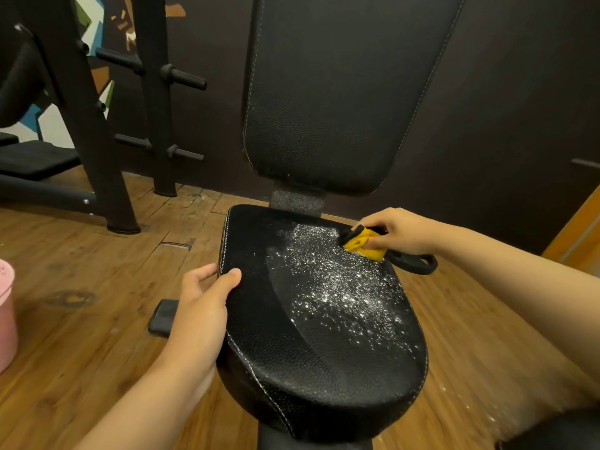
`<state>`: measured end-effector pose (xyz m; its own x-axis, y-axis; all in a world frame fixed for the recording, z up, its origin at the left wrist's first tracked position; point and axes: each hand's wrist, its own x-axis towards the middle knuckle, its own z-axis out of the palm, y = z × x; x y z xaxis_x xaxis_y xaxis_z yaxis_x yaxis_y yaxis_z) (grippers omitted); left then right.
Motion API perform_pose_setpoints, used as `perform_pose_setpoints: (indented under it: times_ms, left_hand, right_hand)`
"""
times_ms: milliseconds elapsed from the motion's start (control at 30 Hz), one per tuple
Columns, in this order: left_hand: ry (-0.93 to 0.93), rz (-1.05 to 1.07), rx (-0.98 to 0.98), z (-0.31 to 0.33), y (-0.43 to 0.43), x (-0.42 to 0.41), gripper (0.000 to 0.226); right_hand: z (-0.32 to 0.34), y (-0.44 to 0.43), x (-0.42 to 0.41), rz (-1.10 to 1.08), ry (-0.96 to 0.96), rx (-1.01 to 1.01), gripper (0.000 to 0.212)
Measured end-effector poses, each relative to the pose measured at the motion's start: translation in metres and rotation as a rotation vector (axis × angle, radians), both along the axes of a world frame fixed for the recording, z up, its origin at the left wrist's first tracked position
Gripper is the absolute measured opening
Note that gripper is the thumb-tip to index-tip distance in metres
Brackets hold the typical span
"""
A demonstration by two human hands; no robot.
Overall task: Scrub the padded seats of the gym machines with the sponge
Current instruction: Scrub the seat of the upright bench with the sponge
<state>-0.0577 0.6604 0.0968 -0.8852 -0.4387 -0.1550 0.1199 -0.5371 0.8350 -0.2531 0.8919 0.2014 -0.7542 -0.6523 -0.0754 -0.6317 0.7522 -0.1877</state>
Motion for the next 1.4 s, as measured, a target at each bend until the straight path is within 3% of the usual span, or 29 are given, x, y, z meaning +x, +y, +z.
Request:
perform_pose_setpoints:
  times_ms: [300, 367, 467, 600, 733, 800, 900, 1000, 1233, 1400]
  left_hand:
    - [0.008, 0.013, 0.004, -0.003, -0.001, -0.005, 0.037]
    - [0.006, 0.011, 0.002, -0.003, -0.001, -0.006, 0.037]
    - [-0.005, 0.001, -0.002, -0.002, -0.001, -0.004, 0.036]
    - [-0.011, -0.003, 0.017, 0.0, -0.001, -0.003, 0.038]
    - [-0.001, 0.0, 0.033, -0.001, 0.0, -0.002, 0.036]
    - [0.003, 0.003, 0.038, -0.001, 0.0, -0.002, 0.036]
    - [0.009, -0.002, 0.047, -0.002, 0.0, -0.003, 0.036]
    - [0.014, -0.002, 0.054, -0.004, -0.001, -0.005, 0.035]
    - [0.025, -0.008, 0.056, -0.002, 0.0, -0.004, 0.036]
    - [0.021, -0.002, 0.077, -0.002, 0.001, -0.002, 0.038]
  right_hand:
    - [-0.025, -0.031, -0.055, -0.29, 0.301, -0.067, 0.01]
    - [-0.03, -0.042, -0.057, -0.328, 0.293, -0.129, 0.023]
    - [-0.028, -0.048, -0.035, -0.216, 0.243, -0.166, 0.035]
    - [-0.017, -0.037, 0.007, 0.011, 0.111, -0.114, 0.024]
    - [-0.006, -0.031, 0.011, 0.046, 0.015, -0.074, 0.022]
    - [-0.012, -0.033, -0.008, -0.017, 0.1, -0.093, 0.02]
    - [-0.027, -0.045, -0.042, -0.222, 0.291, -0.096, 0.034]
    - [-0.036, -0.066, -0.055, -0.342, 0.338, -0.12, 0.04]
    - [-0.03, -0.073, 0.012, -0.014, 0.197, -0.22, 0.024]
    - [-0.013, -0.06, 0.053, 0.126, 0.072, -0.112, 0.027]
